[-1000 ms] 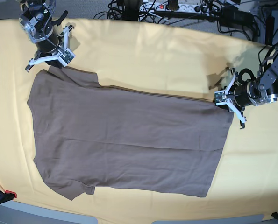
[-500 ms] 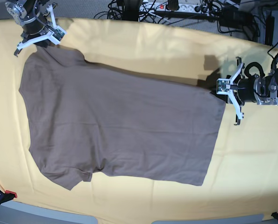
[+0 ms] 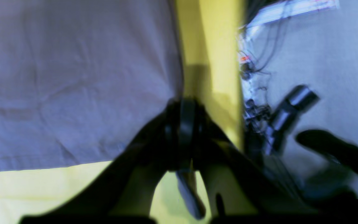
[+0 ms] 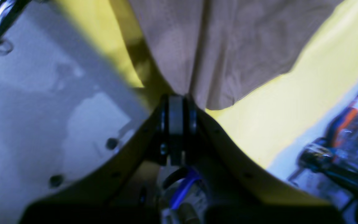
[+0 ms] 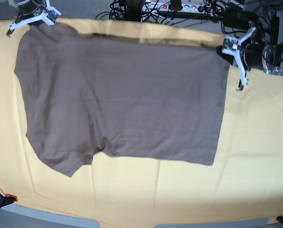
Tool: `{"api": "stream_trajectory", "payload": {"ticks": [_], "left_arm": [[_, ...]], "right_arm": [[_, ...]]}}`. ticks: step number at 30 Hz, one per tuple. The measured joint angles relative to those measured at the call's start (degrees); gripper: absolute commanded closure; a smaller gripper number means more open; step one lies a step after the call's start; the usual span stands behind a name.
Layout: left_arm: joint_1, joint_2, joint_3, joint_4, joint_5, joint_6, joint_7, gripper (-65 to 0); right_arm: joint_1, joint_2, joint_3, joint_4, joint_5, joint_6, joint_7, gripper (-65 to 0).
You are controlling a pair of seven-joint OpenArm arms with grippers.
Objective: Fold the T-shirt properly
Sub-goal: 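Pull the grasped shoulder corners away from the hem to straighten the shirt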
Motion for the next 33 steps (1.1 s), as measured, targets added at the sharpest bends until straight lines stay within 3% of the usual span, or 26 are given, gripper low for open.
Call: {"api": "stream_trajectory", "payload": {"ticks": [4,11,17,21,24,30,33], "left_arm": [[2.97,-0.72,0.00,3.10,-1.38,-0.02,5.86,0.0],[1.97,-0.24,0.00,3.43,-1.01,-0.11,5.95,0.0],[-4.17,4.42,-0.11,3.43,-0.61,-0.02,5.97,0.0],[-5.86,6.86,-0.11,3.39,-0.52,3.74,9.14,0.0],[-5.84,8.63,-0.11,2.27,1.60,4.50,9.11,0.0],[-5.81,12.33,-0.11,-3.32,3.89,4.90,8.61,0.0],[-5.68,13.73,-0.11,-5.79,4.13,8.68,8.70,0.0]], "right_arm": [[-1.36,0.04,0.00,0.00,-0.02,-0.57,0.00,0.0],[-0.85,0.07,0.00,0.00,-0.22,-1.20,6.95,0.0],[6.78,0.04,0.04,0.00,-0.26,-1.18,10.97,0.0],[10.34,0.00,0.00,0.00,-0.07,-1.07,11.96,0.0],[13.46,-0.07,0.00,-0.42,0.26,-0.92,13.97,0.0],[20.61,-0.24,-0.07,-8.11,8.81,5.01,15.47,0.0],[24.04,-0.24,-0.07,-11.43,8.81,5.05,15.67,0.0]]}}
